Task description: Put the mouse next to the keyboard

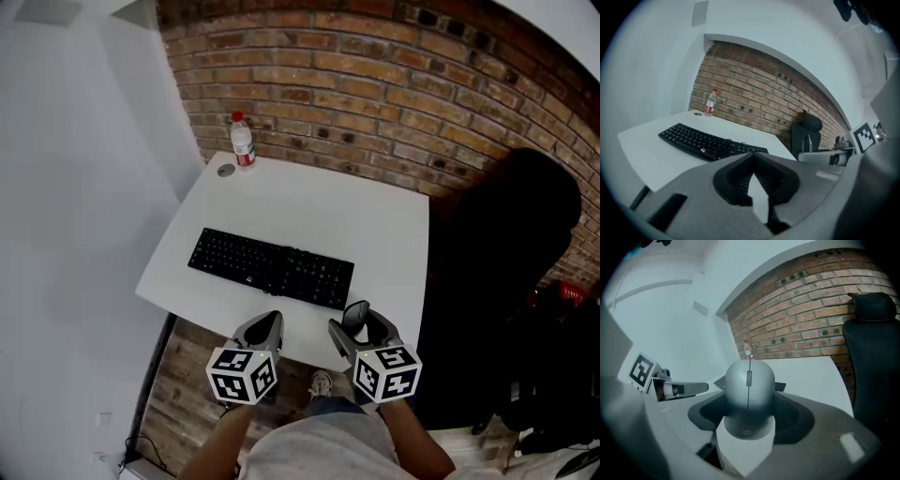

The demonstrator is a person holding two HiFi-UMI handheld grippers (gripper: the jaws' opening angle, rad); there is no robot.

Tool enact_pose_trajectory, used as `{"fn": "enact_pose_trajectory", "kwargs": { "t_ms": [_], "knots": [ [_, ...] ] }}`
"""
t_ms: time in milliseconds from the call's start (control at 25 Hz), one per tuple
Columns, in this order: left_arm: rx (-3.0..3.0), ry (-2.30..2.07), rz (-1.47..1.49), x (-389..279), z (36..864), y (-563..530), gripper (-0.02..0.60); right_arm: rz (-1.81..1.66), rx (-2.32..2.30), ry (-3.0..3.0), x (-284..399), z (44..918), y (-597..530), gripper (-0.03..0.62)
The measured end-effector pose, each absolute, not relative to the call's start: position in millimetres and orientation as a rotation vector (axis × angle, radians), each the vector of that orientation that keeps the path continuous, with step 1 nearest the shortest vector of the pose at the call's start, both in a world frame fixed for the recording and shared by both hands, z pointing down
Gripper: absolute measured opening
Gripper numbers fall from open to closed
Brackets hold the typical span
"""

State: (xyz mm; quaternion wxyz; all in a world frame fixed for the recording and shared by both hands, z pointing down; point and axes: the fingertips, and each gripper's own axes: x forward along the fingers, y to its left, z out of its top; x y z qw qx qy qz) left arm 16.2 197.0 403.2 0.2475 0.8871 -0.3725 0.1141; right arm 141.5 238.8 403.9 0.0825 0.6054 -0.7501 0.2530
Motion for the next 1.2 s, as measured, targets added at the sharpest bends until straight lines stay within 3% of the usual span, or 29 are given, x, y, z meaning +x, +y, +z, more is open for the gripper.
{"fn": "enact_pose_trajectory", "kwargs": {
  "t_ms": [520, 1200],
  "knots": [
    [2.457, -0.97, 0.46, 89, 408, 140, -0.015, 0.968, 1.914, -2.143, 220, 443, 197, 0.308],
    [2.514, -0.689, 0.54, 133, 434, 87, -0.014, 1.154, 2.111, -1.79, 259, 493, 181, 0.308]
  ]
}}
